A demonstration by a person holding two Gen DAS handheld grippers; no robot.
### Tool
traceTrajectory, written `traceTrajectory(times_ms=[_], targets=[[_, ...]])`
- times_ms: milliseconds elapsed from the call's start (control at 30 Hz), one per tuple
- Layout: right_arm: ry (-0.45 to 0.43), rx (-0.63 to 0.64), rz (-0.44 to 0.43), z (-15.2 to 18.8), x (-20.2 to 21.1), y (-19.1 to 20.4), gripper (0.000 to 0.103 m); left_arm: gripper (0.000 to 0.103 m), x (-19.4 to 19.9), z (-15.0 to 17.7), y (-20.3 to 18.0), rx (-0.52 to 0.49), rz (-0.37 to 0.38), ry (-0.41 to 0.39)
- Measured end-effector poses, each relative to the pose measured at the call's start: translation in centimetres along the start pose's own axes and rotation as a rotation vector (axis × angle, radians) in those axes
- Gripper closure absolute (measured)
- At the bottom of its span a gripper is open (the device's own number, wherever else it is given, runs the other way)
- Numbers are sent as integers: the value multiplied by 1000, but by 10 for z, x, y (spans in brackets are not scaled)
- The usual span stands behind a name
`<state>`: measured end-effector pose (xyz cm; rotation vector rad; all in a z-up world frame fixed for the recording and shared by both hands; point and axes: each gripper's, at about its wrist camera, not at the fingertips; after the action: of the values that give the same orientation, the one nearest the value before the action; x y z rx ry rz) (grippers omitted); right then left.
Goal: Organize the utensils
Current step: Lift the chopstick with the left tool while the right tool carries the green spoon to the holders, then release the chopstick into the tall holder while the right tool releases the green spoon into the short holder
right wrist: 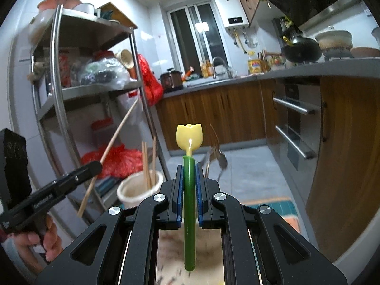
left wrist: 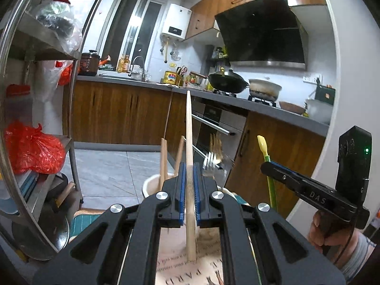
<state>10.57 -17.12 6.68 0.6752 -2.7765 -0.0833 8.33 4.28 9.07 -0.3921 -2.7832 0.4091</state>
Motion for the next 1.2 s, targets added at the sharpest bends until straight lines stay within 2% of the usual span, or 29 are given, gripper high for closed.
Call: traceTrajectory(times_ms=[433, 600, 767, 867, 1200], targets=[[-44, -79, -24, -17, -57, -14, 93, 97, -57, -14, 40, 197, 69, -5], [-48, -78, -27, -14, -75, -14, 93, 97, -65, -11, 34, 168, 18, -57], [-29, -53, -18, -4, -87, -14, 93, 97, -68, -4, 23, 98, -85, -127], [-12, -24, -10, 2, -93, -11, 93, 97, -68, -1, 20, 71, -120, -160], [33, 48, 8, 11, -100, -3, 93, 97, -72, 15, 19, 7, -140, -133]])
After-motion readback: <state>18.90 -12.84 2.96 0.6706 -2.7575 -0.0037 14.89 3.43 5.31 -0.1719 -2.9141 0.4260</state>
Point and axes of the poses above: each gripper's, at about its wrist camera, not at the fingertips, and x roughly against the way its jaws point, y to its left, z to its underside, and after that the axes turned 7 degrees about x, right-handed
